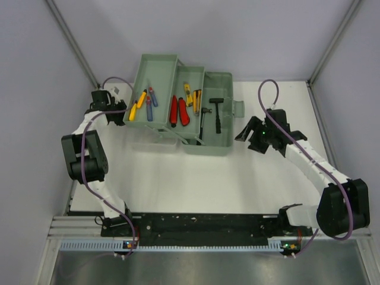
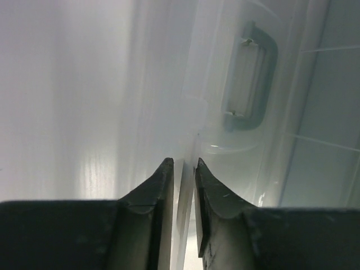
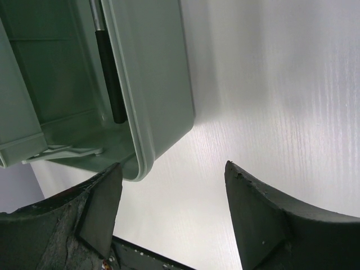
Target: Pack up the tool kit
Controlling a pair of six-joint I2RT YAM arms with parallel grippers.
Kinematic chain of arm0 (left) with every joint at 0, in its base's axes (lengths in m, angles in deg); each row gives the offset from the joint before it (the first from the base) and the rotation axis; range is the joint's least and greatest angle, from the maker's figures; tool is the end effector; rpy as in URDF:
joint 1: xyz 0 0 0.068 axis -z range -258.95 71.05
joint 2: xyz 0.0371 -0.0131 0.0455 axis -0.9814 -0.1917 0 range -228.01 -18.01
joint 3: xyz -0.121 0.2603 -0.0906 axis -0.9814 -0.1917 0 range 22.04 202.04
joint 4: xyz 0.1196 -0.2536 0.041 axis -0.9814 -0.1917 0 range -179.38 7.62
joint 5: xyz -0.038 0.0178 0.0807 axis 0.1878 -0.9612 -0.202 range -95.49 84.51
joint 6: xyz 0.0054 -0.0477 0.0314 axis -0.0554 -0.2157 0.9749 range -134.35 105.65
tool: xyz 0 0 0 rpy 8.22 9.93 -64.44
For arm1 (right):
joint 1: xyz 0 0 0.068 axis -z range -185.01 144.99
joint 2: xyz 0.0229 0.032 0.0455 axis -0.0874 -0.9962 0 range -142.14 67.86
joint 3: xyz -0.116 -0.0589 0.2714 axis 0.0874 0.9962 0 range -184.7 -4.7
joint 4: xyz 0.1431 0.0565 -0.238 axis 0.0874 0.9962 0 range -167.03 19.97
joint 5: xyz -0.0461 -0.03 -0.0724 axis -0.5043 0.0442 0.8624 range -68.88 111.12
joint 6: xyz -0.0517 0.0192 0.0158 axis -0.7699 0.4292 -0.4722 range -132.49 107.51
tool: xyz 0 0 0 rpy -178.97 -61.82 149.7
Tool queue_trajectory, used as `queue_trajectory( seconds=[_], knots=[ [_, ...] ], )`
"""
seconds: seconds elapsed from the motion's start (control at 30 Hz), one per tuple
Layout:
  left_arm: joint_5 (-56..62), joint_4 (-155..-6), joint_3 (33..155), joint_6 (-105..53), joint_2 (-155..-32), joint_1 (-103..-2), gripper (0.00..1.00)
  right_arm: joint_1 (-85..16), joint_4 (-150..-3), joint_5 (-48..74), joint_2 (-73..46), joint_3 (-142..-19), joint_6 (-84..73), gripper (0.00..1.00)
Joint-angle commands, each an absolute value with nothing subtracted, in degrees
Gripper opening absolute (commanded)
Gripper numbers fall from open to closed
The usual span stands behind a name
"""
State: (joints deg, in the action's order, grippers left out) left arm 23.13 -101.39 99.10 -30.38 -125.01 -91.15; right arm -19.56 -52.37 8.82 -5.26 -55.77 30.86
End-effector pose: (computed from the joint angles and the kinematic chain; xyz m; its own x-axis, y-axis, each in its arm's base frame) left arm 0.4343 0.0740 0.2291 -0.7422 -0.4085 -0.5314 -0.0864 0.8445 -0.5285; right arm 0.2728 0.0796 0.2660 -0.7778 0.4911 -0.3922 0.2024 0.7866 0.5834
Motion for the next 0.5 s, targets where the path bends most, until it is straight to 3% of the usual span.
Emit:
queue_trajectory(
  seconds=[0.0, 0.07, 0.1, 0.47],
  knots=[
    [19.74, -100.92, 100.53, -28.76, -122.95, -90.64, 0.14, -18.99, -55.49, 8.64, -4.56, -54.80, 32.86, 0.71],
    [19.21, -101.54, 101.05, -28.59, -122.51, -90.72, 0.01, -18.99, -56.28, 9.16, -5.35, -54.53, 33.65, 0.71],
    [19.12, -101.89, 101.40, -28.59, -122.07, -90.64, 0.00, -18.99, -56.81, 9.34, -5.88, -54.36, 34.00, 0.71],
    [17.01, -102.95, 103.43, -27.97, -113.55, -90.11, 0.00, -18.81, -62.17, 11.63, -16.77, -57.60, 35.50, 0.69]
  ],
)
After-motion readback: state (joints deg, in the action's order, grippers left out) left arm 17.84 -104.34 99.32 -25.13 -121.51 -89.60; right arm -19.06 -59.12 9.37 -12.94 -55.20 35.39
